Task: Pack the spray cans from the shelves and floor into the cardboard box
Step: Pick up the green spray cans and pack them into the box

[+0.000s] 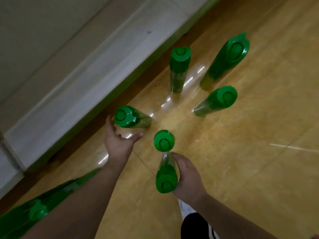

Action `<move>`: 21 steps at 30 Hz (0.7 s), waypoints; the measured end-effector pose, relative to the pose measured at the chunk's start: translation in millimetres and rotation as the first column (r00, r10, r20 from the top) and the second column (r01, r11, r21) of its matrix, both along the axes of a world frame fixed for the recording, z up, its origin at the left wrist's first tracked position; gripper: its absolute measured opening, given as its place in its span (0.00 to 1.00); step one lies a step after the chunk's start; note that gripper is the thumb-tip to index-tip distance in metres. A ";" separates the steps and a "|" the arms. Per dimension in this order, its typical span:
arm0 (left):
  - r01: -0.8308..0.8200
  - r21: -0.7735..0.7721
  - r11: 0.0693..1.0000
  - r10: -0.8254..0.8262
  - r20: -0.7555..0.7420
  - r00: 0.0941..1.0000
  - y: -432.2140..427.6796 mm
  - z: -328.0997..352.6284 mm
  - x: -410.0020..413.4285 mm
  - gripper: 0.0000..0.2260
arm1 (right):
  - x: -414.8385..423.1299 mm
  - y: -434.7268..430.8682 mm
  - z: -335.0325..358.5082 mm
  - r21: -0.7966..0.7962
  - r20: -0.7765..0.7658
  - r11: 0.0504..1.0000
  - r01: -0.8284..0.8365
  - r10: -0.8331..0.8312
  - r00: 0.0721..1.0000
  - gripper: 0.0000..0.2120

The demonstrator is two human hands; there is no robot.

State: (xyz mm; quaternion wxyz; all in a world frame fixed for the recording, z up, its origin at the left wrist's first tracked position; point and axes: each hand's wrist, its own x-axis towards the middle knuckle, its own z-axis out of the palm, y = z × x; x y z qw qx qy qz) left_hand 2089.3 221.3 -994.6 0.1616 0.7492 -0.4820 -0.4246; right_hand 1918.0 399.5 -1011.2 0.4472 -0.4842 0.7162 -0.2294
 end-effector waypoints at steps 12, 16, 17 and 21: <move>-0.122 -0.044 0.992 0.119 -0.049 0.992 -9.0 -1.0 -24.6 0.33 | 3.4 7.0 28.4 -0.066 -0.016 0.993 0.102 -0.104 0.995 0.33; -0.061 0.009 0.998 0.061 0.024 0.998 5.6 74.2 -13.5 0.37 | -4.6 11.0 90.2 -0.011 -0.042 0.993 0.119 -0.120 0.992 0.35; -0.067 0.015 0.998 0.067 0.034 0.997 10.1 102.3 -11.6 0.37 | -5.1 9.7 112.1 0.020 -0.043 0.992 0.128 -0.127 0.991 0.36; -0.080 -0.020 0.997 0.081 0.065 0.995 25.5 224.0 -5.5 0.36 | 3.5 -6.6 217.6 0.045 -0.062 0.981 0.187 -0.184 0.981 0.35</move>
